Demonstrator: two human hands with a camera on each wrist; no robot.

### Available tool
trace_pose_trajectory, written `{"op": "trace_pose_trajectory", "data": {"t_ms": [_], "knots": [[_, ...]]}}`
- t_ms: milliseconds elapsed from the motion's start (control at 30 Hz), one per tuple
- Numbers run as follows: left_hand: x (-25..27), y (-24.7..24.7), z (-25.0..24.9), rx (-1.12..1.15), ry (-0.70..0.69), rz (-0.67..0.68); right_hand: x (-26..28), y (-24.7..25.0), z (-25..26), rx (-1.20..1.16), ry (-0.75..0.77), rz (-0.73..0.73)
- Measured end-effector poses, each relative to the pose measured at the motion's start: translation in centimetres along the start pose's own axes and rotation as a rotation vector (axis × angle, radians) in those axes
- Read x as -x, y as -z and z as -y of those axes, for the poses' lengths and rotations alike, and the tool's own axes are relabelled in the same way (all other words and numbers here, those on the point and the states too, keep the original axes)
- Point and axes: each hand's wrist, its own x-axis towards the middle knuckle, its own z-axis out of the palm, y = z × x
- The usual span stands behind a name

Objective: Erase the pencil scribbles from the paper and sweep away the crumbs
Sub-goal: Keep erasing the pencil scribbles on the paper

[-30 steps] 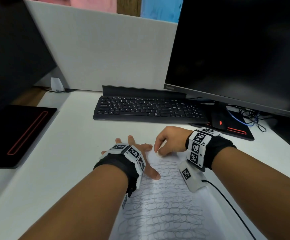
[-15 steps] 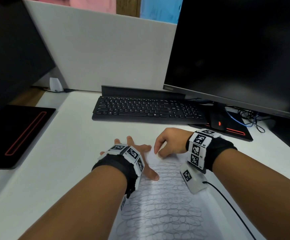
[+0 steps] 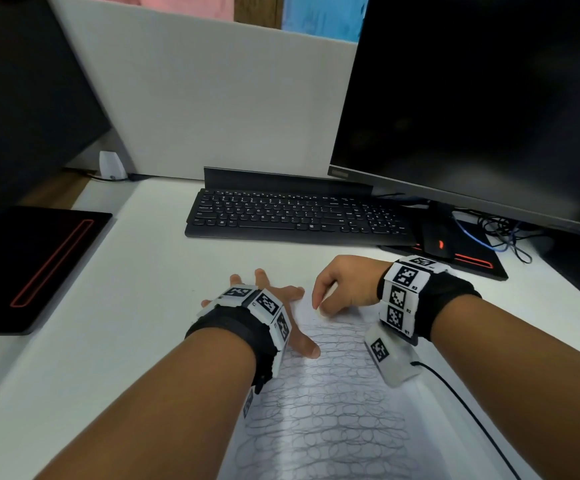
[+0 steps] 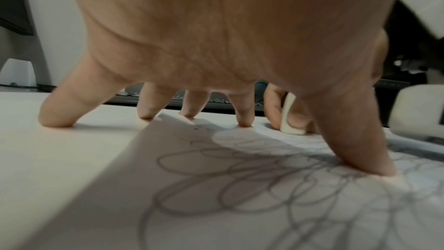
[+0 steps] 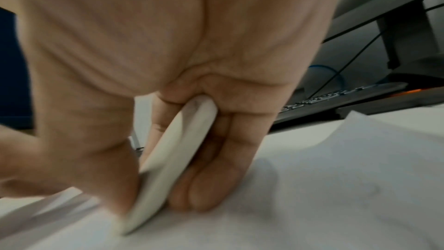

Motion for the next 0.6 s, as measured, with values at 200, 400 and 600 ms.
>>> {"op": "trace_pose_trajectory", "data": {"t_ms": [200,400,600], "knots": [[0.08,0.03,0.11,0.010,0.002,0.007,-0.02,0.25,0.24,-0.008,-0.004,0.090],[0.32,0.11,0.03,0.022,0.008,0.003,0.14,0.30,0.22,0.014,0.006,0.036],[0.15,0.02,-0.01,0.006,0.004,-0.001,0.18,0.39,-0.03,0.009,0.000,-0.023]]}}
